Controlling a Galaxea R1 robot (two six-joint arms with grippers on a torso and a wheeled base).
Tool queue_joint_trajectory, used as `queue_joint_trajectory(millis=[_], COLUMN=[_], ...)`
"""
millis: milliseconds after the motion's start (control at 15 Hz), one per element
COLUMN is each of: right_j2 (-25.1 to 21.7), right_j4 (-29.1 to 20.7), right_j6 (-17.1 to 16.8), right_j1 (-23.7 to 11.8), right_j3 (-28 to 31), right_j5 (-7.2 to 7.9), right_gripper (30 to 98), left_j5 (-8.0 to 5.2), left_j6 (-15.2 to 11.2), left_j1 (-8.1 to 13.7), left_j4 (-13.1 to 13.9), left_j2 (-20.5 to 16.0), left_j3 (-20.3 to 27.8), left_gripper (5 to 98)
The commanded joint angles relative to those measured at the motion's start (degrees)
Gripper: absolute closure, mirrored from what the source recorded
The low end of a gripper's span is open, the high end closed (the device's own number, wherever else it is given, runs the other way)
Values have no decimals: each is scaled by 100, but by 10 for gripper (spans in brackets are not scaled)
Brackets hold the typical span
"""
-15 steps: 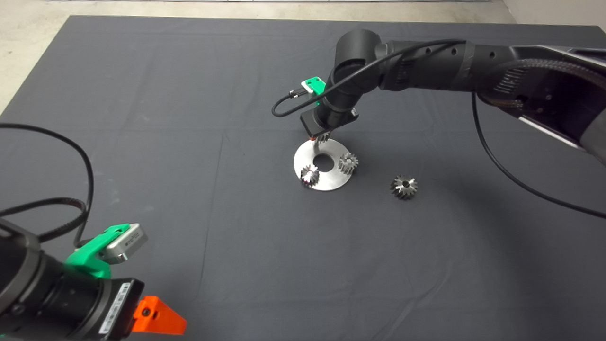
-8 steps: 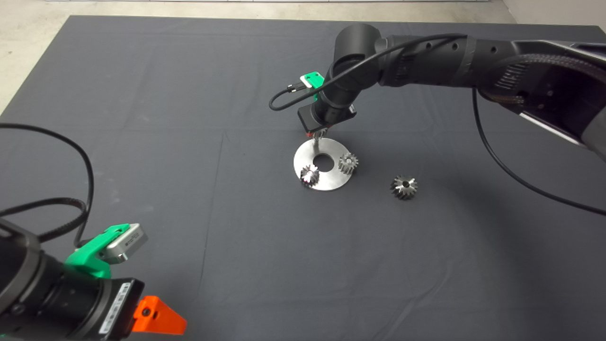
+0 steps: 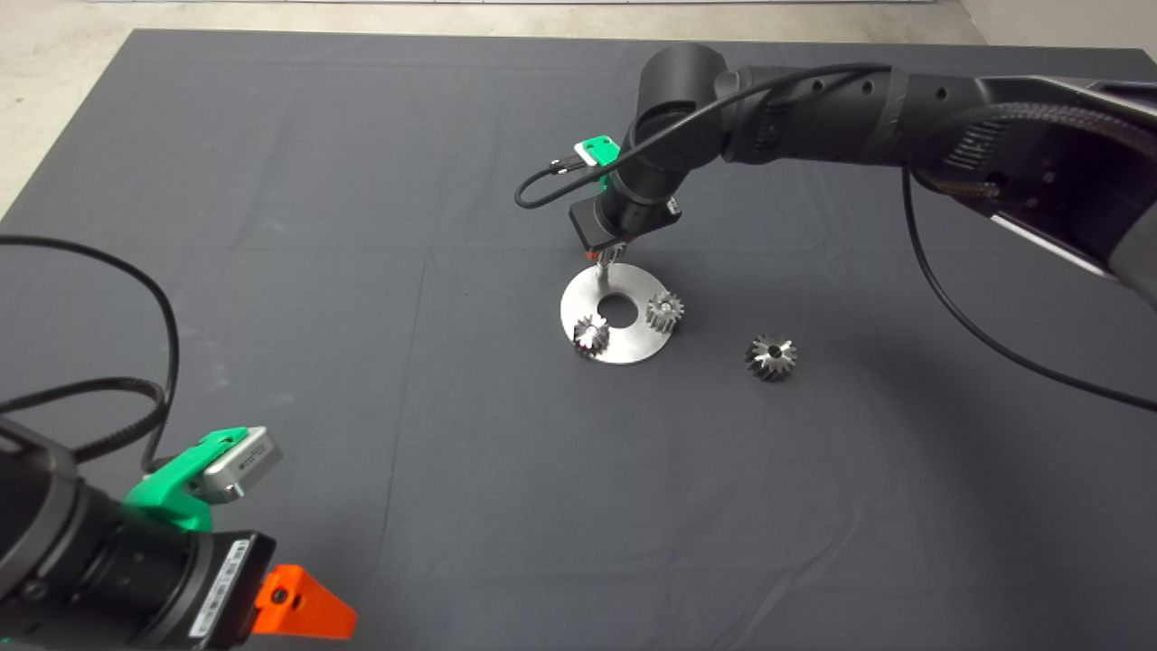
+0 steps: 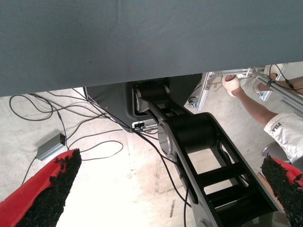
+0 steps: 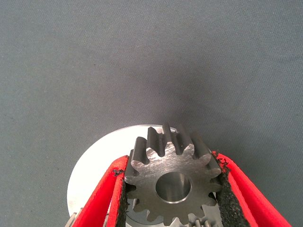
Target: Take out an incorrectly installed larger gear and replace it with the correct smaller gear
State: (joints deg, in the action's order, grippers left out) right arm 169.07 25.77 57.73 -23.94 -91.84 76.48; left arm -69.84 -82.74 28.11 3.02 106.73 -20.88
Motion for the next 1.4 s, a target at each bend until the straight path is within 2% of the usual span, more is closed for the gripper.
queue_joint_trajectory(millis=[0,867,1333], right_j2=[61,70,105], right_j4=[60,51,60], right_j6=[1,19,36], right_j1=[-164,12,82], right_j3=[10,19,10], right_j5=[-19,7,-37], right_gripper=[883,882,880], left_j5=[14,14,14], left_j6=[3,-14,-14], left_j1=[2,-7,-7], left_j4=[-3,-3,-3], left_j2=[-7,-7,-7], left_j3=[68,68,71], left_gripper=[53,53,53])
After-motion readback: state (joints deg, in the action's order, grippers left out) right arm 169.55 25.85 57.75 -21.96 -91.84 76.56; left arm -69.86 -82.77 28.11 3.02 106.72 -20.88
